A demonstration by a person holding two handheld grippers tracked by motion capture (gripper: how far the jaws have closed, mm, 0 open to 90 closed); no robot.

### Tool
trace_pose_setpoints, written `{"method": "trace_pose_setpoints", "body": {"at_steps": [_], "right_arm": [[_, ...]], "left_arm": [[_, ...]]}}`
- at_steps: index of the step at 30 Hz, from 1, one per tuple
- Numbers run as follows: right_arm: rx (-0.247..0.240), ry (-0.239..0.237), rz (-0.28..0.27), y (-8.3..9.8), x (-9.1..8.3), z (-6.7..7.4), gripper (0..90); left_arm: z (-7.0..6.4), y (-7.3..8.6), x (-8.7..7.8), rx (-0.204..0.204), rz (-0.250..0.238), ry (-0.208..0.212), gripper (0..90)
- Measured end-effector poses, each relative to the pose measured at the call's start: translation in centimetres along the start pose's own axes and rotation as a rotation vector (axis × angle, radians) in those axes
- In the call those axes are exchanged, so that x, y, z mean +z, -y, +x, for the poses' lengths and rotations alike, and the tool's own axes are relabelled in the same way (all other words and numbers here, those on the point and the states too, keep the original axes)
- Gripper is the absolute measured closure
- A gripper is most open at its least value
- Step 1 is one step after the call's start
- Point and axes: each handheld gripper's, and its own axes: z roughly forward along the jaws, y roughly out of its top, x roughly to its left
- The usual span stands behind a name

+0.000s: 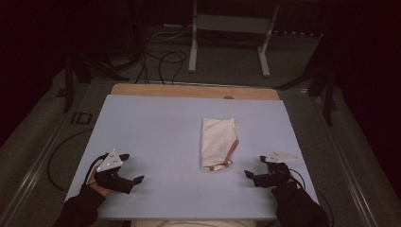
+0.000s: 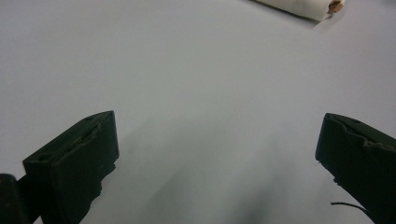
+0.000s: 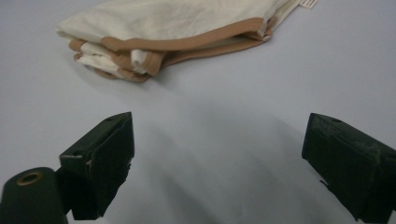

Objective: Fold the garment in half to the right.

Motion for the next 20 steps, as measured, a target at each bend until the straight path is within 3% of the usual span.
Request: {"method": "trace_pose_setpoints", "body": {"at_steps": [7,20], "right_arm": [[-0.007,0.009,-0.012,-0.05,0.01,0.15,9.0],[-0.021,0.009,0.011,-0.17,0.16,0.55,9.0]], "left_arm": [[0.05,0.02,-0.02,-0.011,-0.003,-0.061,0.0],[-0.24,-0.04,0.24,0.004,-0.001,-0.067,0.0]]}}
